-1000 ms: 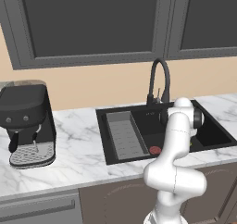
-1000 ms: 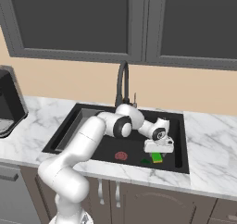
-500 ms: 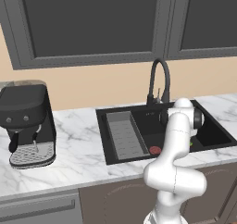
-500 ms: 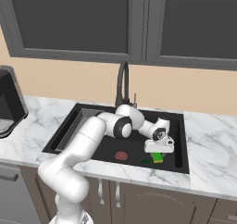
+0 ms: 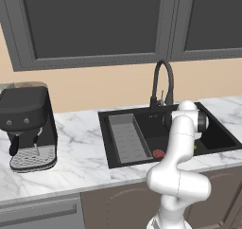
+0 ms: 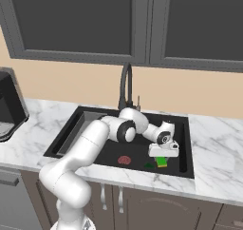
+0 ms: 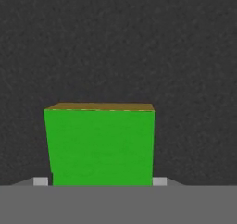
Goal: Pick up the sponge and sponge from the sink, and place them back in the cabinet, and close the cabinet doors.
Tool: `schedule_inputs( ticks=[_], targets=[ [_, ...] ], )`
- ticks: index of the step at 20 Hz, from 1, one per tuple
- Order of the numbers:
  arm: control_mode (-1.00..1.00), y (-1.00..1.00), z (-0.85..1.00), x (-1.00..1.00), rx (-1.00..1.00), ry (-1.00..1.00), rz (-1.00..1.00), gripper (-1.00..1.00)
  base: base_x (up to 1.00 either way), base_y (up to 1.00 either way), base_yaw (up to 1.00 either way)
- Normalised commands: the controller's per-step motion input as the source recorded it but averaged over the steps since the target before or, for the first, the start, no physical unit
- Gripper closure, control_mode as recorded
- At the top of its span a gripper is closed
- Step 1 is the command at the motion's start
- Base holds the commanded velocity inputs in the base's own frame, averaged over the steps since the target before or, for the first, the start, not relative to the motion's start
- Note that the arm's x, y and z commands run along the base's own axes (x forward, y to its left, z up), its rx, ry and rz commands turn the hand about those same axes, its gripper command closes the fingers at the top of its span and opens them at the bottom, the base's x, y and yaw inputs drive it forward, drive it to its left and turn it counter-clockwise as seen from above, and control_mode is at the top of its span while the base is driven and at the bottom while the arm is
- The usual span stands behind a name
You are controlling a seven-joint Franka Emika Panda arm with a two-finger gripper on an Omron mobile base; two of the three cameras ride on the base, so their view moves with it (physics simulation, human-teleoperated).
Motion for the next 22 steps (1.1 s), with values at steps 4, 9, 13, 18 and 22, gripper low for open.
schedule_inputs(
  ticks=[4, 9, 13, 18, 22],
  targets=[
    [-1.00, 0.00, -0.01, 0.00, 0.00, 0.00, 0.00, 1.00, 0.00, 0.00, 0.00],
    [-1.00, 0.00, 0.00, 0.00, 0.00, 0.00, 0.00, 1.00, 0.00, 0.00, 0.00],
    [-1.00, 0.00, 0.02, 0.00, 0.00, 0.00, 0.00, 1.00, 0.00, 0.00, 0.00],
    [-1.00, 0.00, 0.13, 0.00, 0.01, 0.00, 0.00, 1.00, 0.00, 0.00, 0.00],
    [-1.00, 0.00, 0.24, 0.00, 0.01, 0.00, 0.00, 1.00, 0.00, 0.00, 0.00]
  ],
)
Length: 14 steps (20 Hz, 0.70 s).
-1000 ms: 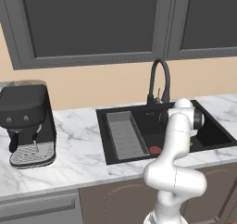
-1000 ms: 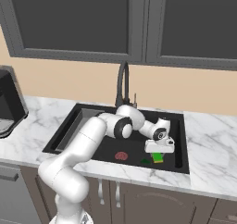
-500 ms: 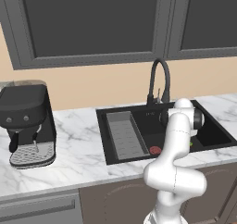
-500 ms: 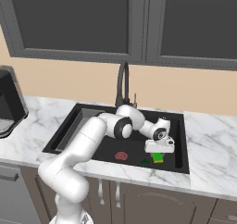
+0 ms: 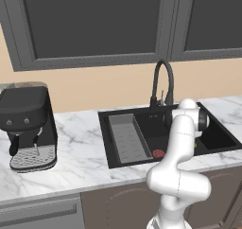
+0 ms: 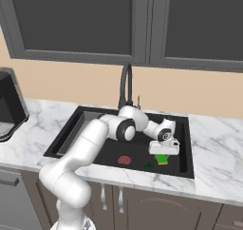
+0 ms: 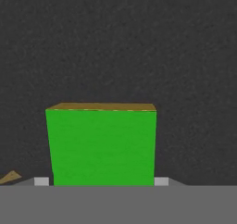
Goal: Pick up the sponge and sponge from the sink, and place them back in the cabinet, and close the cabinet doors.
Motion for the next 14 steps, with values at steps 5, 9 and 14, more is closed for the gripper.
schedule_inputs(
  ticks=[5, 9, 14],
  targets=[
    [-1.00, 0.00, 0.31, -0.05, 0.00, 0.00, 0.00, 1.00, 0.00, 0.00, 0.00],
    [-1.00, 0.00, 0.30, -0.12, 0.00, 0.00, 0.00, 1.00, 0.00, 0.00, 0.00],
    [-1.00, 0.01, 0.27, -0.27, 0.00, 0.00, 0.00, 1.00, 0.00, 0.00, 0.00]
  ],
)
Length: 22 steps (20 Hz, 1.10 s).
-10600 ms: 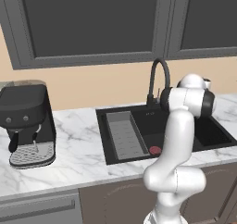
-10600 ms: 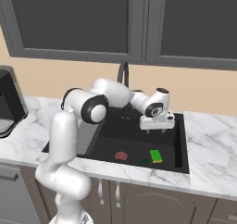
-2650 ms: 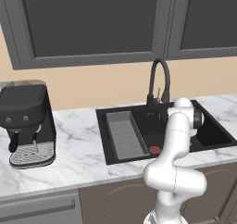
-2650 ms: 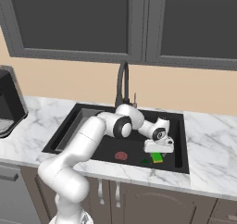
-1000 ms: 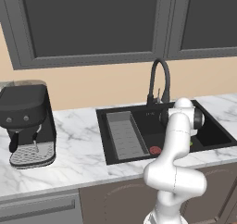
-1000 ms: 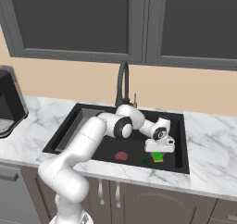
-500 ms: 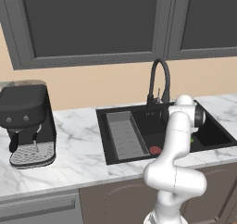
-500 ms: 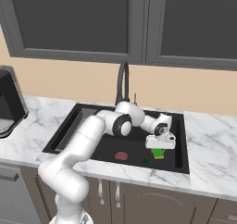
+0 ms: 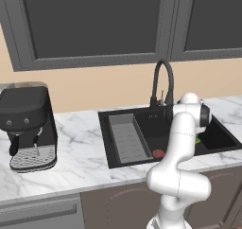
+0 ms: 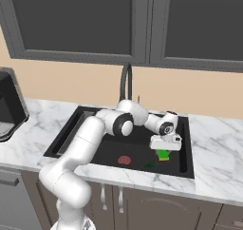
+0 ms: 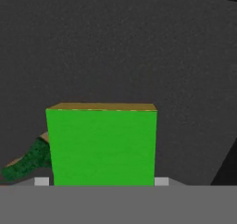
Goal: Pick up the sponge and sponge from the sink, and place them back in the cabinet, and close the cabinet doors.
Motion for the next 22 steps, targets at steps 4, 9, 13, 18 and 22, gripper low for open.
schedule_inputs(
  ticks=[4, 9, 13, 18, 22],
  targets=[
    [-1.00, 0.06, 0.25, -0.38, 0.00, 0.00, 0.00, 1.00, 0.00, 0.00, 0.00],
    [-1.00, 0.12, 0.26, -0.48, 0.00, 0.00, 0.00, 1.00, 0.00, 0.00, 0.00],
    [-1.00, 0.19, 0.30, -0.38, 0.00, -0.03, 0.00, 1.00, 0.00, 0.00, 0.00],
    [-1.00, 0.23, 0.38, -0.25, 0.00, -0.04, 0.00, 1.00, 0.00, 0.00, 0.00],
    [-1.00, 0.21, 0.50, -0.23, 0.00, -0.01, 0.00, 1.00, 0.00, 0.00, 0.00]
  ],
)
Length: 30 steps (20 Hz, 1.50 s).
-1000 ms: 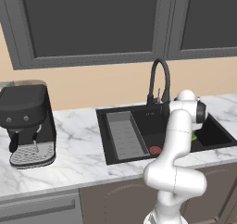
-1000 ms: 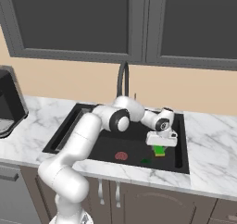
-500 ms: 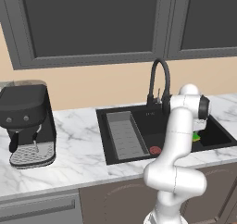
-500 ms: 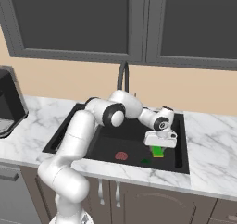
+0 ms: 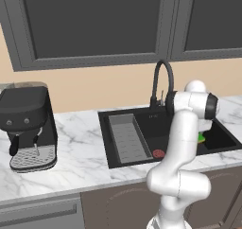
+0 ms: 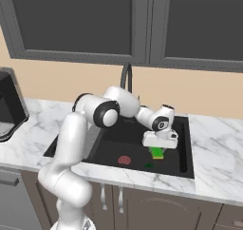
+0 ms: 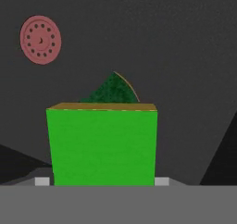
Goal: Pick up the sponge and sponge from the sink, and place them back in the cabinet, and close the cabinet doors.
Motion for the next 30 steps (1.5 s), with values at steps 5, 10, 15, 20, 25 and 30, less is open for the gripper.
schedule_inputs(
  ticks=[5, 10, 15, 20, 25, 30],
  targets=[
    [-1.00, 0.20, 0.50, -0.24, 0.00, -0.01, 0.00, 1.00, 0.00, 0.00, 0.00],
    [-1.00, 0.21, 0.50, -0.29, 0.00, -0.03, 0.00, 1.00, 0.00, 0.00, 0.00],
    [-1.00, 0.23, 0.56, -0.30, 0.00, -0.02, 0.00, 1.00, 0.00, 0.00, 0.00],
    [-1.00, 0.26, 0.49, -0.31, 0.00, -0.02, 0.00, 1.00, 0.00, 0.00, 0.00],
    [-1.00, 0.32, 0.48, -0.36, 0.00, -0.02, 0.00, 1.00, 0.00, 0.00, 0.00],
    [-1.00, 0.32, 0.47, -0.41, 0.00, -0.02, 0.00, 1.00, 0.00, 0.00, 0.00]
  ],
)
